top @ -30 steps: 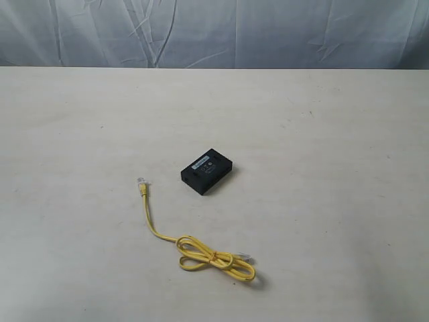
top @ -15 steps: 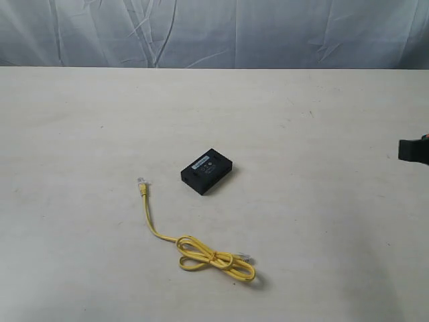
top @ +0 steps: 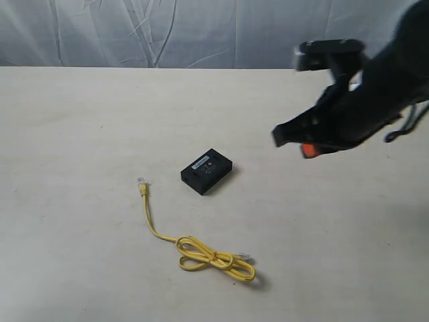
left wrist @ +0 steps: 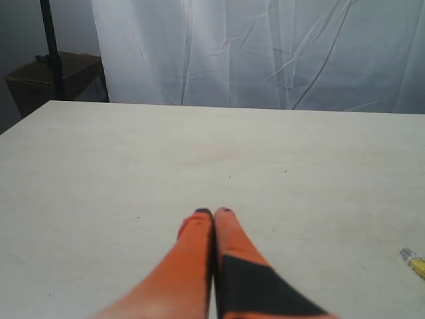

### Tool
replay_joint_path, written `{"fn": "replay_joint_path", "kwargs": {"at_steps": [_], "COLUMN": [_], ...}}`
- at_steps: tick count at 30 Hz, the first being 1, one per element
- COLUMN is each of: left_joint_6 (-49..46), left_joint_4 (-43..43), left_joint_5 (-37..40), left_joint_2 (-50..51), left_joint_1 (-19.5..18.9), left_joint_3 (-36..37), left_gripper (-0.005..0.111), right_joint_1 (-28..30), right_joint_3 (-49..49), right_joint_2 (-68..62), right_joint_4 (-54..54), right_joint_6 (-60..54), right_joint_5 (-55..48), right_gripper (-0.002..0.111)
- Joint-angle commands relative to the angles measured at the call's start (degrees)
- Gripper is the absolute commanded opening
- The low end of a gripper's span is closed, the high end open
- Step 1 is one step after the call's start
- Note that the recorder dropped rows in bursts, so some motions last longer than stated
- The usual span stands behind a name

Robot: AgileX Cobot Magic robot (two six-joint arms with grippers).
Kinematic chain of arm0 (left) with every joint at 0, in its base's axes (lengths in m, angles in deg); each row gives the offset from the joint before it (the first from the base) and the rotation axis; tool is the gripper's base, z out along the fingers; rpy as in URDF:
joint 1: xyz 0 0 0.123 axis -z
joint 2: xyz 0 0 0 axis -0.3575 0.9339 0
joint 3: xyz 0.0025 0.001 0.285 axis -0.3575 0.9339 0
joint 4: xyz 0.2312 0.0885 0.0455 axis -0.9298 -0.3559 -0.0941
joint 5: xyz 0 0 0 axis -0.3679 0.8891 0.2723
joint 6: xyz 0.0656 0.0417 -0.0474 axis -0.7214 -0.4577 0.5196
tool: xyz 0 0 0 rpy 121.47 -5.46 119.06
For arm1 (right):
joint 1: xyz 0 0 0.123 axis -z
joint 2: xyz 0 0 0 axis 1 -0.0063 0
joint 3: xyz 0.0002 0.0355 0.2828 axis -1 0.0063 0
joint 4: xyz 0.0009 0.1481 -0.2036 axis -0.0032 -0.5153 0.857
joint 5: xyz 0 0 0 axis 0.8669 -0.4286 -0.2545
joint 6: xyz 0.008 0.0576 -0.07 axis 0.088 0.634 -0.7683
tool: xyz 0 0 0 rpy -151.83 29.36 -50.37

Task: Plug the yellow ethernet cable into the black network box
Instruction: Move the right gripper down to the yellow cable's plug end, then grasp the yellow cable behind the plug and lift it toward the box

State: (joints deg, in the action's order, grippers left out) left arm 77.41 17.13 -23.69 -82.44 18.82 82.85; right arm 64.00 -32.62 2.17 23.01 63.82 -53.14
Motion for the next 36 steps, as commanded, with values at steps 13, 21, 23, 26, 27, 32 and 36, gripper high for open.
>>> {"fn": "replay_joint_path", "kwargs": {"at_steps": [13, 21, 23, 26, 27, 32, 36], "left_joint_6": [0.0, 0.0, 0.0, 0.0, 0.0, 0.0, 0.0], "left_joint_4": [0.0, 0.0, 0.0, 0.0, 0.0, 0.0, 0.0], "left_joint_5": [-0.7, -0.7, -0.7, -0.7, -0.7, -0.7, -0.7], "left_joint_2": [-0.3, -0.3, -0.3, -0.3, -0.3, -0.3, -0.3], "left_joint_1": [-0.1, -0.1, -0.1, -0.1, -0.1, -0.1, -0.1], "left_joint_3": [0.3, 0.3, 0.3, 0.3, 0.3, 0.3, 0.3], "left_gripper": [0.000, 0.000, 0.000, 0.000, 0.000, 0.000, 0.000], "right_joint_1": [-25.8, -25.8, -25.8, -25.8, -25.8, -25.8, -25.8], "right_joint_3": [-26.9, -36.5, -41.7, -48.5, -49.9, -51.4, -51.3], "right_joint_2": [-29.7, -34.5, -37.3, -41.8, -43.3, -46.4, -46.5], "right_joint_4": [-0.5, -5.9, -5.9, -4.0, -2.5, 6.6, 7.1], "right_joint_6": [-0.4, -0.4, -0.4, 3.2, 5.4, 17.1, 18.7], "right_joint_5": [7.9, -1.0, -4.7, -11.4, -13.6, -15.2, -13.5], "right_gripper": [-0.001, -0.001, -0.001, -0.001, -0.001, -0.001, 0.003]}}
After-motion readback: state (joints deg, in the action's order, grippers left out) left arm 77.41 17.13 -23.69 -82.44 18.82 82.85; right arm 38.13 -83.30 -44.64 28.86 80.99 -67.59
